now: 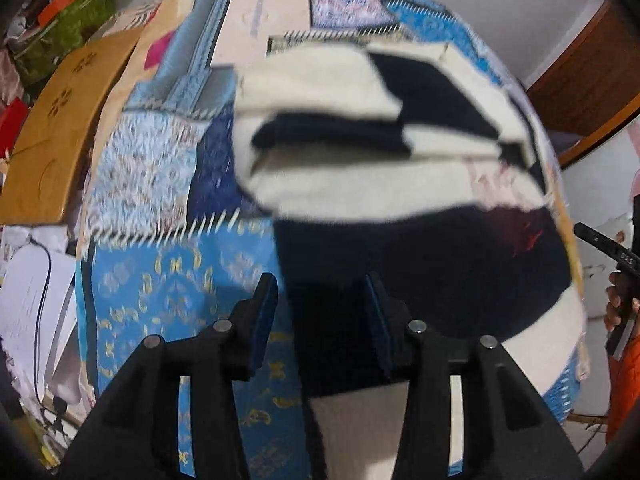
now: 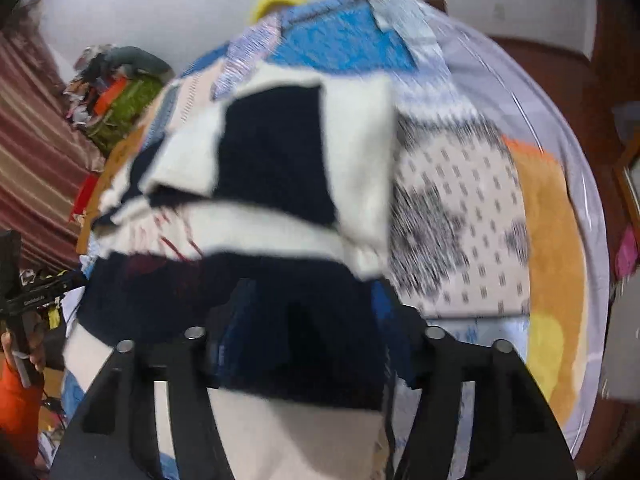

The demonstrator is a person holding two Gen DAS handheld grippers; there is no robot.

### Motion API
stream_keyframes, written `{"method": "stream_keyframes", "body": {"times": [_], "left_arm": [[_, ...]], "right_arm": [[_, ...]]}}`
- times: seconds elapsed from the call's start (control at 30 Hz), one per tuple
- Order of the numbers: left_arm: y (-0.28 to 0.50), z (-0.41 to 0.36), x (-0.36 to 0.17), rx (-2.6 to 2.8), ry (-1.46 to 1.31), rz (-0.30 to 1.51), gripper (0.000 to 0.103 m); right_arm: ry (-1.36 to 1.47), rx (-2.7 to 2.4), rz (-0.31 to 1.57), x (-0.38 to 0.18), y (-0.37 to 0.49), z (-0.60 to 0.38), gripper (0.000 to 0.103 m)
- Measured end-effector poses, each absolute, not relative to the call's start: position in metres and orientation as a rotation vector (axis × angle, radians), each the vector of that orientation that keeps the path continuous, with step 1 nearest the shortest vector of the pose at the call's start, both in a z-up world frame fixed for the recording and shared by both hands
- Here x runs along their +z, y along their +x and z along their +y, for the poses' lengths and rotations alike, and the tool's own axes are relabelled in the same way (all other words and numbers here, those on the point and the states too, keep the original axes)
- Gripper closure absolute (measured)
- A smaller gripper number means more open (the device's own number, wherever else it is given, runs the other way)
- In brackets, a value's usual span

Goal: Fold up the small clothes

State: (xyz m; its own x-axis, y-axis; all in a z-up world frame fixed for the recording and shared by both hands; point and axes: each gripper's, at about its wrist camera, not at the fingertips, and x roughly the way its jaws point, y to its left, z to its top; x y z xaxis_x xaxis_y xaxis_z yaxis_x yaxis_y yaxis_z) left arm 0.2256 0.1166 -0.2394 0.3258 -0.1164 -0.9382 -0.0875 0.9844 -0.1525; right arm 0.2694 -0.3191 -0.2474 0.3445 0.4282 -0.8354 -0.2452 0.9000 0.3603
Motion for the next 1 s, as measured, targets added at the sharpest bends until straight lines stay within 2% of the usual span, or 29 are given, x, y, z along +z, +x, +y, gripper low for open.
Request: {"method": "stream_keyframes", "body": {"times": [0.1,0.2,0.53,0.8,0.83,1.0], "left_arm": [[0.219,0.118,-0.254,-0.013,-0.220,1.282,0.057],[0.212,0.118,-0.256,0.010,-0.229,1.265,0.050],[0.206,0.115,-0.252,-0.037,-0.311,1.272,0.049],[0.214,0.116,-0.258,-0.110,-0.396,1.273,0.050],[0.213,0.116,-0.257,-0.113,-0.397,1.271,0.051],[0.214,0.106,-0.251,-0.137,-0.367,1.251,0.073]], "right_arm": [[0.219,0.411,1.226,-0.273,0.264,-0.333,0.045],[0.283,0.410,1.287,-0.292,0.259,-0.345,0.045],[0.465,0.477,1.320,-0.306,0.247,-0.355,0.046],[0.503,0.512,1.318,-0.305,0.245,-0.343,0.063],[0.496,0.514,1.311,-0.303,0.245,-0.340,0.066],[0.453,0.516,1.281,-0.296,0.247,-0.326,0.081]]}}
